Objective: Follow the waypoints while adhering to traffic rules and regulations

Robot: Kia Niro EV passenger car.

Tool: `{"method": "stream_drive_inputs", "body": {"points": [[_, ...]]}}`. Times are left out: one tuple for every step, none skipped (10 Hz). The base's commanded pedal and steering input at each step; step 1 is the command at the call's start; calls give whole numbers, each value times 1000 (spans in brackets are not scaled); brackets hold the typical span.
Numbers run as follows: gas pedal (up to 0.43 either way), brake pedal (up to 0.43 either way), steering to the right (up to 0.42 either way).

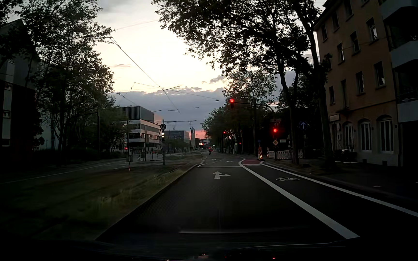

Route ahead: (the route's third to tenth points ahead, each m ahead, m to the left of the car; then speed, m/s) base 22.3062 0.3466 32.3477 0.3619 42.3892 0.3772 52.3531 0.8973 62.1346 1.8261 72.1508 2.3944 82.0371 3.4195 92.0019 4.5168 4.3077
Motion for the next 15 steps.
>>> {"method": "stream_drive_inputs", "body": {"points": [[0,0,6],[0,0,5],[0,0,6],[0,0,5],[0,0,5],[0,0,5],[0,0,4],[0,0,4],[0,0,4],[0,0,4],[0,0,3],[0,0,1],[0,0,0],[0,0,0],[0,0,0]]}}
